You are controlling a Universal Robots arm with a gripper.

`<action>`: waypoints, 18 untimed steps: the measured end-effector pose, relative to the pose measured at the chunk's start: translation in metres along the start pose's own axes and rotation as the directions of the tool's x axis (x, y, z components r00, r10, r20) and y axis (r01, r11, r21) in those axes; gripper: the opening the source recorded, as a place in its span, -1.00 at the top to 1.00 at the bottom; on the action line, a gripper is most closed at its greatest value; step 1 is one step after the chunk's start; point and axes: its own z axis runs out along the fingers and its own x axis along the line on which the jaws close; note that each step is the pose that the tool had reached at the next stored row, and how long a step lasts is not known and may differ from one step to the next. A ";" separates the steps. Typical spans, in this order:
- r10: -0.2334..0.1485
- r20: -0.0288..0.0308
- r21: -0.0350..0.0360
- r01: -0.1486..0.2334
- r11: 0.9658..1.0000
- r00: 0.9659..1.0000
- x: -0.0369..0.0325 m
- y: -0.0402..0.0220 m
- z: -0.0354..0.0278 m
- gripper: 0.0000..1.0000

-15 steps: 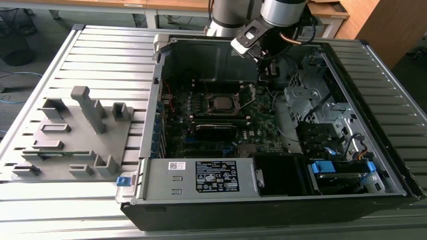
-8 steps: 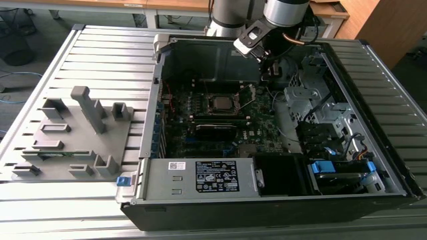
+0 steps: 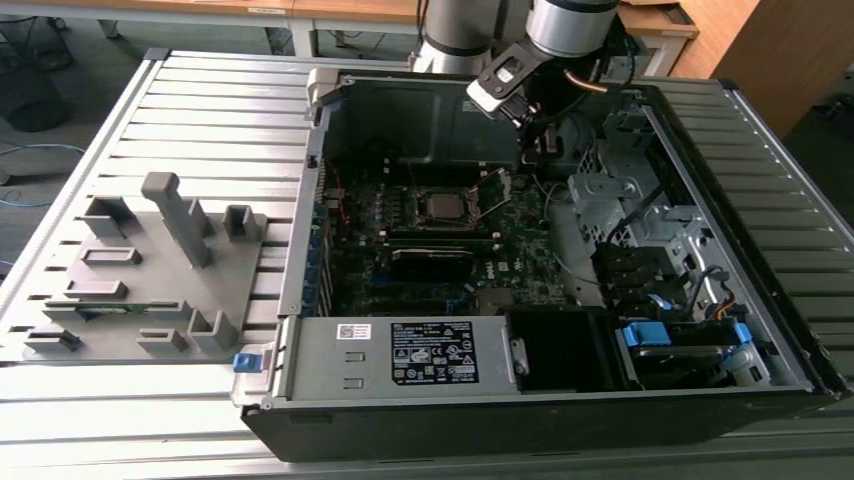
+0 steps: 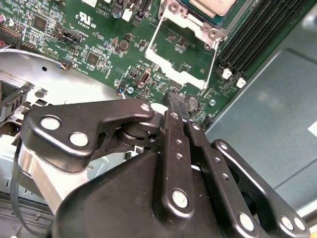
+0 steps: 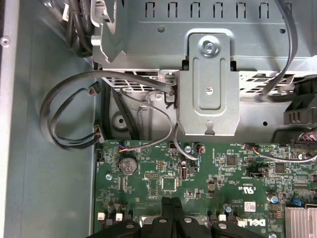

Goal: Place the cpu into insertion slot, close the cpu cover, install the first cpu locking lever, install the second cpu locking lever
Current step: 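Close the cpu cover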

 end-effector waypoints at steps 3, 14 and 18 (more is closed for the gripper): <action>0.000 0.000 0.000 0.000 1.000 1.000 -0.0001 0.0001 0.0047 0.79; 0.000 0.000 0.010 0.000 1.000 1.000 -0.0004 0.0039 0.0162 0.79; 0.000 0.000 0.011 0.000 1.000 1.000 -0.0005 0.0041 0.0217 0.79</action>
